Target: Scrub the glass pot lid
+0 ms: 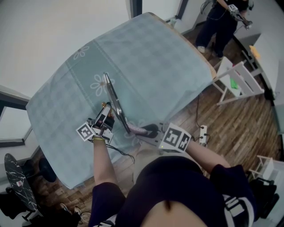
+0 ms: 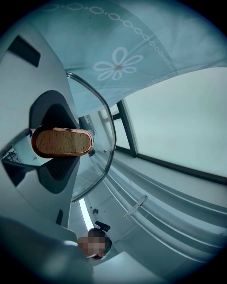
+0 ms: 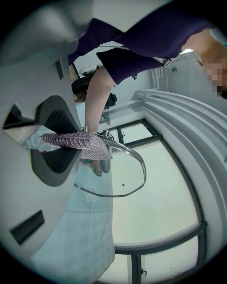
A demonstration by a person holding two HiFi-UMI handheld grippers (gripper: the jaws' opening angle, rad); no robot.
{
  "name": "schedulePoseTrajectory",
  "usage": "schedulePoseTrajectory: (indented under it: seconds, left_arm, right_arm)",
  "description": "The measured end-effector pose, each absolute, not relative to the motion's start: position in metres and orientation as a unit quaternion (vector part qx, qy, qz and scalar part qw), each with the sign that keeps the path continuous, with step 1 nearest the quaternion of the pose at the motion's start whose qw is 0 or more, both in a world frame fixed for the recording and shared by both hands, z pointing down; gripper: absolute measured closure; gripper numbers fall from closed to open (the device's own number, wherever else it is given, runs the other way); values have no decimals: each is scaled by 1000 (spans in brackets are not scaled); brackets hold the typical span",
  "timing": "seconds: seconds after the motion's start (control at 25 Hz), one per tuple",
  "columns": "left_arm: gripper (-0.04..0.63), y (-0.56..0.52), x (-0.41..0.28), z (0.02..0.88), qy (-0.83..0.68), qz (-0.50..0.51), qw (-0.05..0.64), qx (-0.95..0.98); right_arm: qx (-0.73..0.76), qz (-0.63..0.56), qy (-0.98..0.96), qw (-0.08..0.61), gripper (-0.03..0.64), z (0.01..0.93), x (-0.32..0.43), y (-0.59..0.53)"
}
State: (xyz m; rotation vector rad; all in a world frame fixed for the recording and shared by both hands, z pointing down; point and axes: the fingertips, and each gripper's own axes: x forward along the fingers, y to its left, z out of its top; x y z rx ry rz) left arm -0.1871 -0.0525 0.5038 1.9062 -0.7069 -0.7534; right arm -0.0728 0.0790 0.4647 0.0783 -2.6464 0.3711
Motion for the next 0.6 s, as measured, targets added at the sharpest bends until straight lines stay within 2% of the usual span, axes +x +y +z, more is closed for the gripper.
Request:
schedulePoseTrajectory:
  seconds: [0.6]
  left_arm:
    - [431, -51, -186, 502, -273, -304, 468, 783]
  right_arm:
    - [97, 131, -962, 219, 537, 464, -74, 44]
